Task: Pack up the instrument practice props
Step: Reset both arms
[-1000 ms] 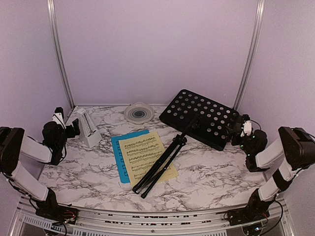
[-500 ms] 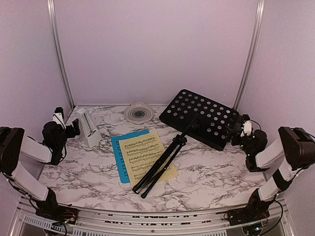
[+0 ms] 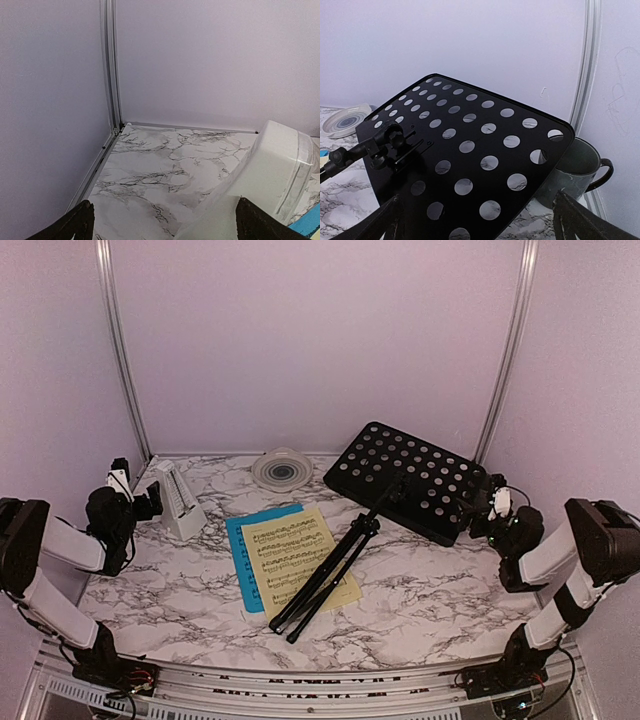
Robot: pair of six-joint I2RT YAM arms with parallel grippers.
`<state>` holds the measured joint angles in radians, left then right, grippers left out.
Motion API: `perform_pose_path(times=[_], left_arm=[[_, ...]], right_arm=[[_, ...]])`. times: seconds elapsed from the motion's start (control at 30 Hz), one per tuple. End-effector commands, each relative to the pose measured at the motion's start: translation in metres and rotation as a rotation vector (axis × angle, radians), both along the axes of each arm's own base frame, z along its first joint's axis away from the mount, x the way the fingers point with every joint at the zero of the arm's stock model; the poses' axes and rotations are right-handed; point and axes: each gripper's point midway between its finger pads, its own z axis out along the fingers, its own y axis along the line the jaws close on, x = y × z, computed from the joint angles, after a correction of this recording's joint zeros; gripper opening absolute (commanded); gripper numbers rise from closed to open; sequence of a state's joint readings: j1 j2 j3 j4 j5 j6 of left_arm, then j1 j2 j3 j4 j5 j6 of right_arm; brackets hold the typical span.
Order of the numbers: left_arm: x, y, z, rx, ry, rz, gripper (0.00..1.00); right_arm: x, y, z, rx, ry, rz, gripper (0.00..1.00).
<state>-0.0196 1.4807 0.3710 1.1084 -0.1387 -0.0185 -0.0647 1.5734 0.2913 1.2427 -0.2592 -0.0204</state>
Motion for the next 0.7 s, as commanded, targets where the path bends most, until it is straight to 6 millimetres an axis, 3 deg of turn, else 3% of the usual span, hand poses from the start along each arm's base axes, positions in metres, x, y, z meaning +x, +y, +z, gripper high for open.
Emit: perform_pose_path(times=[0.0, 0.27, 0.37, 0.43, 0.5, 0.6, 0.67], left_arm=[[0.003, 0.0, 0.004, 0.0, -0.008, -0.005, 1.0], [0.003, 0.0, 0.004, -0.001, -0.008, -0.005, 1.0], [0.003, 0.0, 0.004, -0.001, -0.008, -0.004, 1.0], [0.003, 0.0, 0.004, 0.001, -0.008, -0.003, 1.0], [0.003, 0.0, 0.004, 0.001, -0.009, -0.004, 1.0], [0.003, 0.0, 0.004, 0.001, -0.008, -0.004, 1.0], [0.003, 0.0, 0.004, 0.0, -0.008, -0.004, 1.0]], right_arm=[[0.003, -0.005, 0.007, 0.013, -0.025, -0.034, 1.0], [0.013, -0.016, 0.001, 0.025, 0.02, -0.113, 1.0], [0.009, -0.007, 0.003, 0.004, 0.002, -0.072, 1.0], [-0.008, 0.006, 0.01, -0.023, -0.067, -0.002, 1.0], [-0.02, -0.011, 0.015, 0.01, -0.117, -0.104, 1.0], [-0.017, -0.057, 0.014, 0.115, -0.103, -0.369, 1.0], [-0.004, -0.042, 0.004, 0.074, -0.031, -0.29, 1.0]])
